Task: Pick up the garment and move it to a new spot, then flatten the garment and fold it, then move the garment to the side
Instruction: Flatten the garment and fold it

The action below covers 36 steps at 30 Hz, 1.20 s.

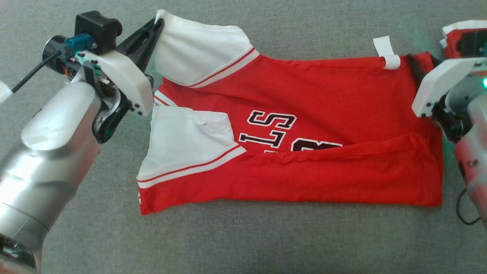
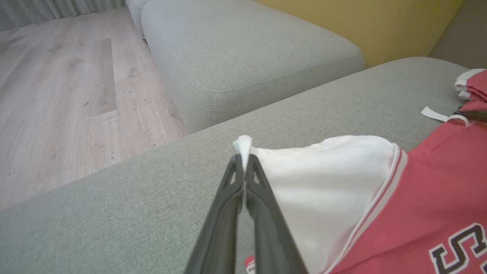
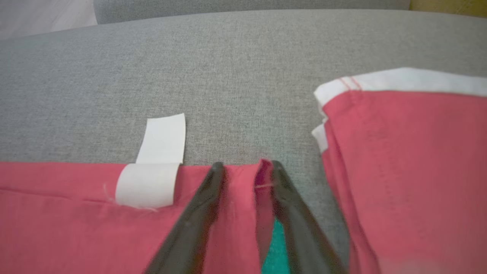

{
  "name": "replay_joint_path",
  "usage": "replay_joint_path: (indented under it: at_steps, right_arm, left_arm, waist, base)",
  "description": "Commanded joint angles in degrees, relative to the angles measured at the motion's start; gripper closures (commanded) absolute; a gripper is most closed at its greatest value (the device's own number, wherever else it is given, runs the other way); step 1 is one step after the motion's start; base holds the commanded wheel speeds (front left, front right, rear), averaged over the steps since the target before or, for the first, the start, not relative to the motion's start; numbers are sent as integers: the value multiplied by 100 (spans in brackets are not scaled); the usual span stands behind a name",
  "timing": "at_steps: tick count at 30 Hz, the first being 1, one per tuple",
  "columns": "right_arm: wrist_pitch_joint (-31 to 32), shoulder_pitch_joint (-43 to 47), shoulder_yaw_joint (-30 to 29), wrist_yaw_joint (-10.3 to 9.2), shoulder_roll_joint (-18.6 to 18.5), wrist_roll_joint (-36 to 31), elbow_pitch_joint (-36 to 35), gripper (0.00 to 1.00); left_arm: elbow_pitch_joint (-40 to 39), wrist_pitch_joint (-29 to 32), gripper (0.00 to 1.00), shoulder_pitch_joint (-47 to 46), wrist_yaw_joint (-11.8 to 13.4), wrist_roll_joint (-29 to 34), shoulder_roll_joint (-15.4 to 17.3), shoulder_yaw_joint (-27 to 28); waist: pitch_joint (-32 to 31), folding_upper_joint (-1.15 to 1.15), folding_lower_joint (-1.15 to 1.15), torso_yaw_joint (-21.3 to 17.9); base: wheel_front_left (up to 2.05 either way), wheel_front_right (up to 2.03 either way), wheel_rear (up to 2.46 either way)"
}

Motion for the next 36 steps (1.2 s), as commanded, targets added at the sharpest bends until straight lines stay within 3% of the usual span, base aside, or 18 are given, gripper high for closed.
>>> replay_joint_path:
  at_steps: [1,8,15,25,36]
  right_arm:
    - [41,-51,146,-5,-70,58,-36,100]
    - [-344,-545,131,-5,25,573,-120,100]
    - [-566,-1102,41,-5,252,1114,-186,100]
    - [-1162,-1794,-17,-5,516,1341,255,100]
    - [-1002,-1253,212,-5,342,1967,368,100]
  left_arm:
    - [-85,-14,100,-258,44,-23,234,161]
    - [327,-287,100,-403,263,-69,301,382]
    - [866,-728,100,-842,324,-68,314,622]
    - [1660,-1436,100,-1490,242,121,-25,666]
    - [1657,-1387,100,-992,8,-89,-156,183]
  waist:
    - [17,0,0,-8]
    - [-7,0,0,-150]
    - [46,0,0,-312]
    - [63,0,0,-312]
    - [-236,0,0,-117]
  base:
    - [0,0,0]
    - [0,0,0]
    - [0,0,0]
    - [0,0,0]
    - [0,0,0]
